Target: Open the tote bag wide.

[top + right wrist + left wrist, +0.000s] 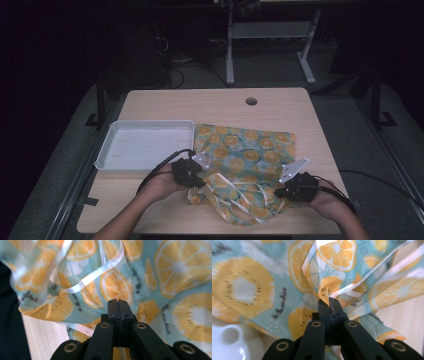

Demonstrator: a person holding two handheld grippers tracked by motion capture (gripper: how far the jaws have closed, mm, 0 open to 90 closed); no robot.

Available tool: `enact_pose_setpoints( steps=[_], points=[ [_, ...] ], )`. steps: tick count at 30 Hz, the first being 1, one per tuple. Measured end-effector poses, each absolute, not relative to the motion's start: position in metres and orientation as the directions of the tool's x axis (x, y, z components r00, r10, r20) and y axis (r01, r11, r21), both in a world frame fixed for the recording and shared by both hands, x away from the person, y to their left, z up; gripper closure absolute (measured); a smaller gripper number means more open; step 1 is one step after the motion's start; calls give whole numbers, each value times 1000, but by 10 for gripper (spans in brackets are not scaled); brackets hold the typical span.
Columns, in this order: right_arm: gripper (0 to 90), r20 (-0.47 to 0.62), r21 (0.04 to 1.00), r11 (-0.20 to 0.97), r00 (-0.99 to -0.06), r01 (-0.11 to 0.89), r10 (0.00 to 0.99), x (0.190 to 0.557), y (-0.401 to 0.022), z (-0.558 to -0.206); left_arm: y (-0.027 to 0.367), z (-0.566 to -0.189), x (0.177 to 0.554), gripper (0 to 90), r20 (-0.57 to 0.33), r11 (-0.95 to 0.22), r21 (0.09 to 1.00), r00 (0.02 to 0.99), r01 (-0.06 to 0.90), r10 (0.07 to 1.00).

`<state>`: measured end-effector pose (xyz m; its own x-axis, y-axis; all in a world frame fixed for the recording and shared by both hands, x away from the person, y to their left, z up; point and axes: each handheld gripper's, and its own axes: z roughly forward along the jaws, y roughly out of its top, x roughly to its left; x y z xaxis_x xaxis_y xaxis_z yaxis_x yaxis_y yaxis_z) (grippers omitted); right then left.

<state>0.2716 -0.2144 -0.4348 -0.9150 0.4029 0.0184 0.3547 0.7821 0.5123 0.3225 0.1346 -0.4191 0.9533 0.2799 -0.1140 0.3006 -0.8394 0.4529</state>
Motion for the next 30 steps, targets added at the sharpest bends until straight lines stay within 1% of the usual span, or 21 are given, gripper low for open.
enact_pose_setpoints(
  steps=[4, 8, 13, 18, 22, 24, 27, 30],
  points=[
    [898, 15, 560, 750, -909, 353, 417, 271, -220, -420, 142, -400, 322, 900, -99, -808, 513, 955, 289, 279],
    [898, 2, 612, 713, -902, 343, 432, 275, -227, -398, 148, -383, 328, 900, -111, -771, 563, 952, 296, 284],
    [898, -35, 676, 668, -891, 312, 452, 283, -234, -368, 151, -353, 342, 900, -85, -737, 615, 952, 281, 293],
    [898, -67, 707, 643, -876, 296, 477, 298, -240, -348, 150, -327, 363, 900, -96, -686, 663, 943, 300, 319],
    [898, -66, 718, 622, -859, 313, 508, 313, -245, -342, 143, -319, 382, 900, -85, -673, 669, 933, 314, 350],
    [897, -54, 723, 606, -847, 332, 529, 322, -247, -343, 138, -320, 392, 900, -84, -678, 659, 927, 327, 366],
    [897, -38, 714, 596, -830, 367, 556, 336, -248, -351, 132, -328, 408, 899, -82, -682, 641, 914, 353, 396],
    [895, -30, 696, 595, -812, 401, 583, 351, -248, -361, 126, -344, 424, 898, -100, -687, 609, 898, 396, 429]
  ],
)
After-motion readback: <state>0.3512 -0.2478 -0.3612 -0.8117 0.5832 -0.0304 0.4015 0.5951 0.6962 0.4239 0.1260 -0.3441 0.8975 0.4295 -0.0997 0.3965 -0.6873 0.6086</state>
